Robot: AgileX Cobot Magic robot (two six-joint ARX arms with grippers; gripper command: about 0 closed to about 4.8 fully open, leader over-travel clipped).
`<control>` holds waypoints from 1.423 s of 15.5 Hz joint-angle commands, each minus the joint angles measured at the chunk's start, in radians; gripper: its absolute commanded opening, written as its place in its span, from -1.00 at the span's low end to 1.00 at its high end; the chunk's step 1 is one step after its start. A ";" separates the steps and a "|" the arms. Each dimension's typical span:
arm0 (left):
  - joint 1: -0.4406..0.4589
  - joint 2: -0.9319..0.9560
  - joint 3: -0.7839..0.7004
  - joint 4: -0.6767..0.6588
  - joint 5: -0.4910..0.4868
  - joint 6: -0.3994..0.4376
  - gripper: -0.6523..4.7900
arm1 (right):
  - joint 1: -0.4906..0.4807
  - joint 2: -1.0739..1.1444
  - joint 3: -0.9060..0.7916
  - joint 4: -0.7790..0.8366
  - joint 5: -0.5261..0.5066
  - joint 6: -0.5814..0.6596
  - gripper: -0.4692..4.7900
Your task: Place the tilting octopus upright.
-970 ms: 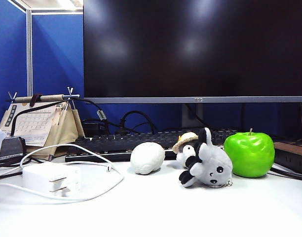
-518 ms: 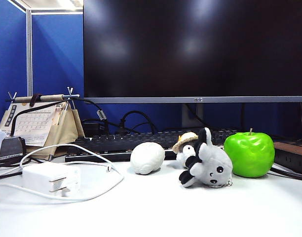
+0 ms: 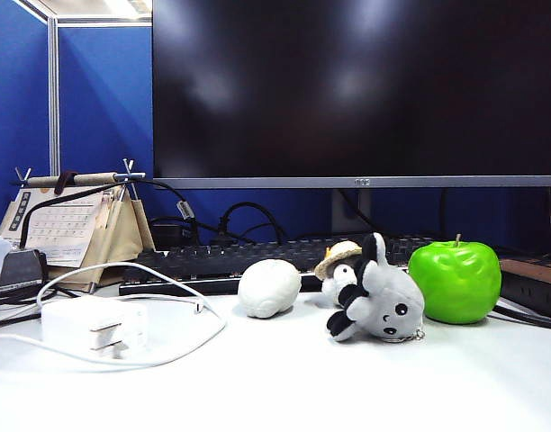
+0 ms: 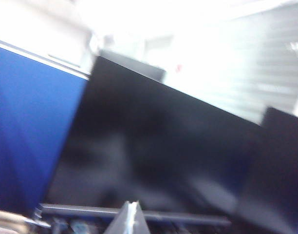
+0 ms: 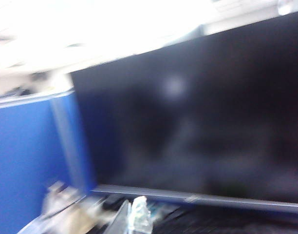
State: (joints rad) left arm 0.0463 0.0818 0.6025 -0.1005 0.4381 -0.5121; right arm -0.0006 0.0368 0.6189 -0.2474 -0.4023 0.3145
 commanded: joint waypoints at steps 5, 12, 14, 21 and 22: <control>0.000 0.315 0.143 -0.153 0.321 -0.001 -0.75 | 0.001 0.233 0.104 -0.252 -0.299 0.004 -0.84; -0.001 0.458 0.142 -0.224 0.525 0.006 -0.76 | 0.002 0.481 0.104 -0.367 -0.344 0.063 -0.84; -0.001 0.457 0.142 -0.276 0.524 0.016 -0.77 | 0.003 0.526 0.104 -0.394 -0.344 0.063 -0.84; -0.304 0.483 0.141 -0.505 0.210 0.119 -0.77 | 0.392 0.761 0.104 -0.413 -0.153 0.059 -0.84; -0.352 0.491 0.141 -0.504 0.163 0.119 -0.77 | 0.449 0.798 0.104 -0.389 -0.108 0.059 -0.84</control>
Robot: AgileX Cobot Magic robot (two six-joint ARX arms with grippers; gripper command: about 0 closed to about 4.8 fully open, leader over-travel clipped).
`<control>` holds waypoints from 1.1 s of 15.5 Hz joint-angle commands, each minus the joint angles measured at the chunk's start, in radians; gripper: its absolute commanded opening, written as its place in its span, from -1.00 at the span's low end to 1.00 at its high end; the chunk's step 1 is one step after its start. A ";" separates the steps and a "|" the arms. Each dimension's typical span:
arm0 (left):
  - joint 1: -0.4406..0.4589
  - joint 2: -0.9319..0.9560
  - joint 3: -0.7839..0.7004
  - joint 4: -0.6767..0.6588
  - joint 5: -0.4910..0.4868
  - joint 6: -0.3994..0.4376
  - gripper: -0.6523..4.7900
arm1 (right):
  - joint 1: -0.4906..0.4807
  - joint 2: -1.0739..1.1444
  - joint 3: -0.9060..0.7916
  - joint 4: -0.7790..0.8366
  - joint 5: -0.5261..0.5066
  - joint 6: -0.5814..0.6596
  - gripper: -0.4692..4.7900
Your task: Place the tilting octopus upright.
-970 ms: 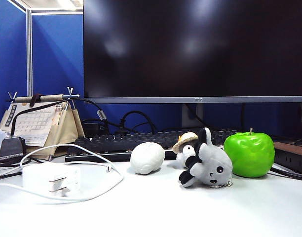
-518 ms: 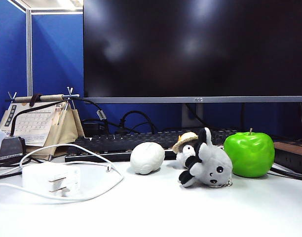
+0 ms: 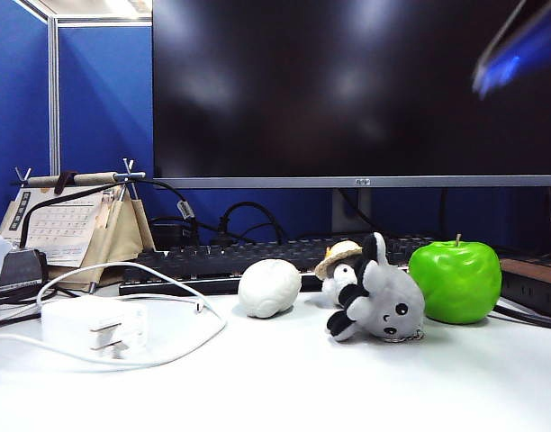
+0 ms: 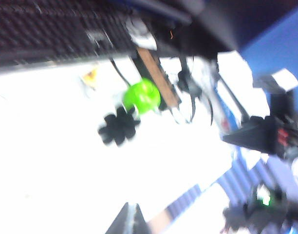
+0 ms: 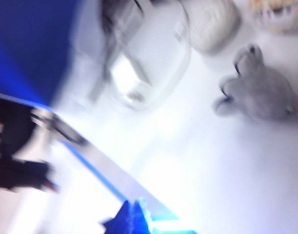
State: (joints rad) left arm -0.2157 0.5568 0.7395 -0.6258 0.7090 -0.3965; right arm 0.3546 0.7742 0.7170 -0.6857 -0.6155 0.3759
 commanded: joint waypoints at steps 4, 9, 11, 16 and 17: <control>-0.323 0.136 0.004 0.022 -0.325 0.005 -0.77 | 0.245 0.212 0.006 0.238 0.223 -0.010 -0.84; -0.378 0.254 0.004 0.093 -0.399 0.042 -0.77 | 0.243 0.238 0.006 0.300 0.294 -0.010 -0.84; -0.378 0.267 0.004 0.172 -0.421 0.079 -0.77 | 0.243 0.238 0.006 0.306 0.371 -0.010 -0.84; -0.378 0.269 0.004 0.250 -0.420 0.092 -0.77 | 0.243 0.265 0.006 0.394 0.460 -0.010 -0.64; -0.378 0.269 0.004 0.254 -0.421 0.092 -0.77 | 0.243 0.285 0.006 0.411 0.459 -0.010 -0.61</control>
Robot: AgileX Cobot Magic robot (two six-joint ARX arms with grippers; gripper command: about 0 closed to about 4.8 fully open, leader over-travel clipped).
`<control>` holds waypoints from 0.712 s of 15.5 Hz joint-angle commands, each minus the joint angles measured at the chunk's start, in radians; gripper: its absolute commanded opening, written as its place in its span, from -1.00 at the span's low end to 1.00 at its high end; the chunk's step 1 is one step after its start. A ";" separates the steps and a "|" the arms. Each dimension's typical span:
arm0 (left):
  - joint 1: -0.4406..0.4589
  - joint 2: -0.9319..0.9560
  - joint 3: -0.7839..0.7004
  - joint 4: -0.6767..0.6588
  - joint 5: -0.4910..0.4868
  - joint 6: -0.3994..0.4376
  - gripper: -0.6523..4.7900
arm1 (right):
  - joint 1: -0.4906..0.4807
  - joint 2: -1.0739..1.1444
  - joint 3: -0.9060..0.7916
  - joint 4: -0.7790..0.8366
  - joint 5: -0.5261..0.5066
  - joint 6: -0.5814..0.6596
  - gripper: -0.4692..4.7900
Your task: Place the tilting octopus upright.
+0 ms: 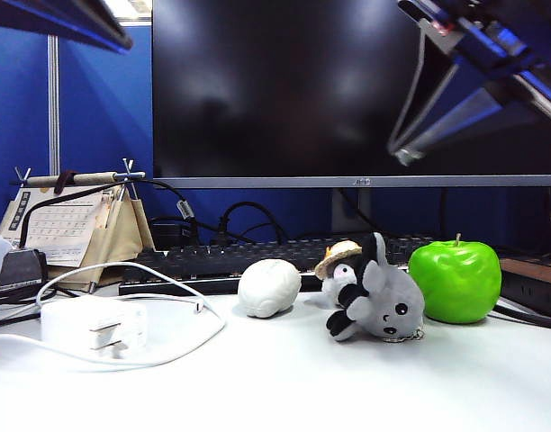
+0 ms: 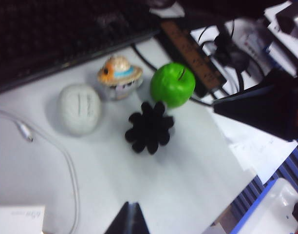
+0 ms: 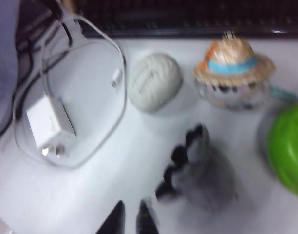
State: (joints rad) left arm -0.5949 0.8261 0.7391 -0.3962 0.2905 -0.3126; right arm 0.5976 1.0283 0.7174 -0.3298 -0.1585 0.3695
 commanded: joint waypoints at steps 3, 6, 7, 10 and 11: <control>0.001 -0.001 0.005 0.024 -0.002 0.008 -0.77 | 0.000 0.137 0.005 0.085 0.003 -0.003 -0.61; 0.001 -0.001 0.005 0.017 -0.002 0.007 -0.77 | 0.000 0.220 0.005 0.112 0.002 -0.003 -0.19; 0.001 -0.001 0.005 0.013 -0.002 0.007 -0.77 | 0.000 0.240 0.005 0.123 0.000 -0.003 -0.15; 0.001 0.000 0.005 0.009 -0.001 0.007 -0.77 | 0.000 0.274 0.005 0.137 0.003 -0.003 -0.15; 0.001 0.000 0.005 0.009 -0.001 0.007 -0.77 | 0.000 0.274 0.005 0.144 0.003 -0.003 -0.15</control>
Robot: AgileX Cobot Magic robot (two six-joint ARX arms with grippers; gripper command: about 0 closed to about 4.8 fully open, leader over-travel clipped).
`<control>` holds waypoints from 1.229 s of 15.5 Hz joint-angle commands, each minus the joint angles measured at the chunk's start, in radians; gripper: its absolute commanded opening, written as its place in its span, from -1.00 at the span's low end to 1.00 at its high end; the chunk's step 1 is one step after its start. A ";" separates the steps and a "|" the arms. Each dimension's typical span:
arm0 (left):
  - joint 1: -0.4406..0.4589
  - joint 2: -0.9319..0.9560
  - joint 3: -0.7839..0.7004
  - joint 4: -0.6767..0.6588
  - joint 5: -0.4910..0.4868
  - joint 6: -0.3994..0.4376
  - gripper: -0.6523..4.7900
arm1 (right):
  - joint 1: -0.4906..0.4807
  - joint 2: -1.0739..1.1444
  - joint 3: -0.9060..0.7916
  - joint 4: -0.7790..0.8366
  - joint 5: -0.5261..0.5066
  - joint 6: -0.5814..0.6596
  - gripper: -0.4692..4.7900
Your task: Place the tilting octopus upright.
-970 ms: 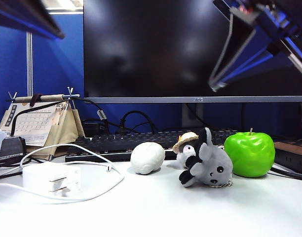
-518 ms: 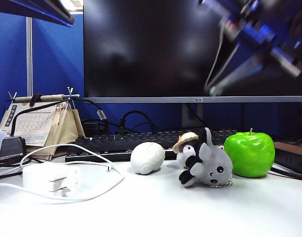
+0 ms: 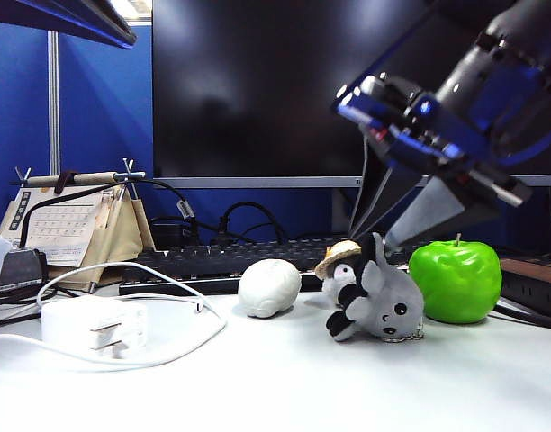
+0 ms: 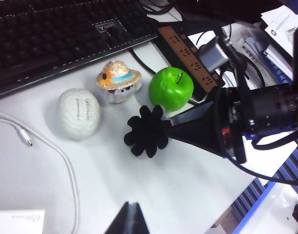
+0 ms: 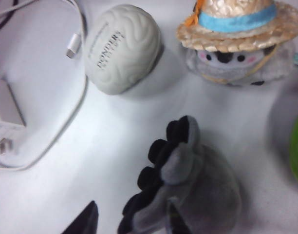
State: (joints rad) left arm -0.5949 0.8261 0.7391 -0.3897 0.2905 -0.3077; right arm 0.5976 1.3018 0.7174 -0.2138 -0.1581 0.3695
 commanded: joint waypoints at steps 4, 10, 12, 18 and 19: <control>0.001 0.000 0.005 0.002 -0.001 0.002 -0.77 | 0.000 0.001 0.005 0.069 0.015 -0.003 -0.15; 0.001 0.000 0.005 0.003 -0.001 0.002 -0.77 | -0.001 0.002 0.005 0.057 0.073 -0.002 -0.15; 0.001 0.000 0.005 0.003 -0.001 0.002 -0.77 | 0.000 0.002 0.005 0.037 0.070 0.002 -0.15; 0.001 0.000 0.005 0.003 -0.001 0.002 -0.77 | 0.000 0.005 0.005 0.027 0.051 0.005 -0.18; 0.001 0.000 0.005 0.003 -0.001 0.002 -0.77 | 0.000 0.008 0.005 0.027 0.053 0.005 -0.17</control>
State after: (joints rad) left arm -0.5949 0.8265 0.7391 -0.3935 0.2905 -0.3077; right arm 0.5972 1.3090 0.7174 -0.1970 -0.1055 0.3733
